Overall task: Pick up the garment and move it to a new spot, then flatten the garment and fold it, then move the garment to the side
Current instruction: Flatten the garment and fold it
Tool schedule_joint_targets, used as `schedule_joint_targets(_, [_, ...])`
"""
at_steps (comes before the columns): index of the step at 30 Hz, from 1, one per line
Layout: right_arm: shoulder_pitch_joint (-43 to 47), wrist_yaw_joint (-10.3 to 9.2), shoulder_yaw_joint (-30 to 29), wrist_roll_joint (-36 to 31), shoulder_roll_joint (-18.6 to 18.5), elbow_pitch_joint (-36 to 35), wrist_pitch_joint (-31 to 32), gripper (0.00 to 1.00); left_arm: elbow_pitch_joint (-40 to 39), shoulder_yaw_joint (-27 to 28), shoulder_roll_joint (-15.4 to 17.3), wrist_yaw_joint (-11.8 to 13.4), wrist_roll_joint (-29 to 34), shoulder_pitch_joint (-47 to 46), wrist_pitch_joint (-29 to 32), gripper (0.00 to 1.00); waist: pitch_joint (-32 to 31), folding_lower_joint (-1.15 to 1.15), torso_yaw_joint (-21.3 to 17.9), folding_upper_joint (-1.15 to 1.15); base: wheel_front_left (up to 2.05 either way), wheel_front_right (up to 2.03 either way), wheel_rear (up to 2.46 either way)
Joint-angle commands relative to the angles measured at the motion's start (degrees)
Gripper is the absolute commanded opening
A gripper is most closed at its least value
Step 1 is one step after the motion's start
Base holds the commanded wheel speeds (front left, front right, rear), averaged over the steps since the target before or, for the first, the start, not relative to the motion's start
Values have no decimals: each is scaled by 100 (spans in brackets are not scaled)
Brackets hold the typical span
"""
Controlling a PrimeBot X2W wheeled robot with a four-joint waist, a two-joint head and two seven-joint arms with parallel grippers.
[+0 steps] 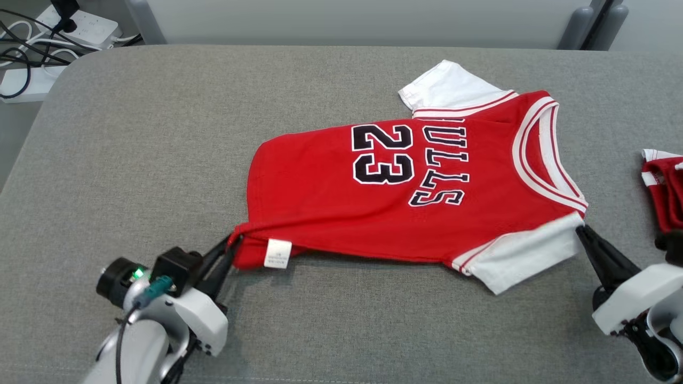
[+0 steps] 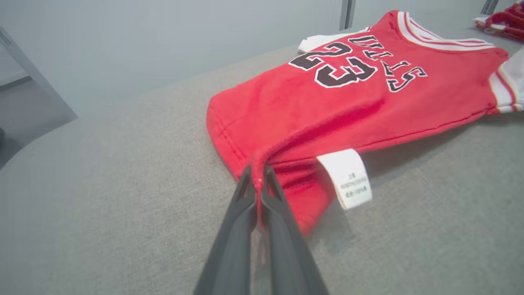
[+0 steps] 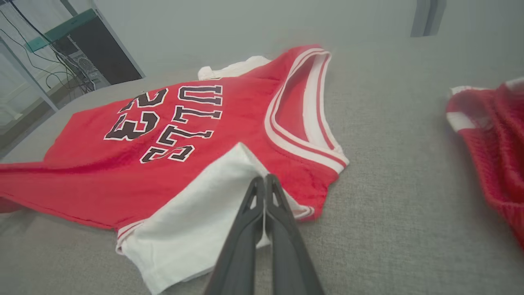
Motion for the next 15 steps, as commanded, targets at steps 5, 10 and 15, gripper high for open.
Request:
schedule_joint_targets(5, [-542,0,-74,3,-61,-326,-84,0,-330,313,553,-31,-360,-875,-7,0,10,0,-12,0,0,0,0])
schedule_joint_targets(10, [-1347,0,51,229,148,-503,-72,0,-516,190,847,-31,-992,-1725,310,0,91,0,-42,0,0,0,0])
schedule_joint_targets(15, [-2274,0,151,363,368,-495,-59,0,-489,-61,1080,-31,-1941,-2516,916,0,215,0,-124,0,0,0,0])
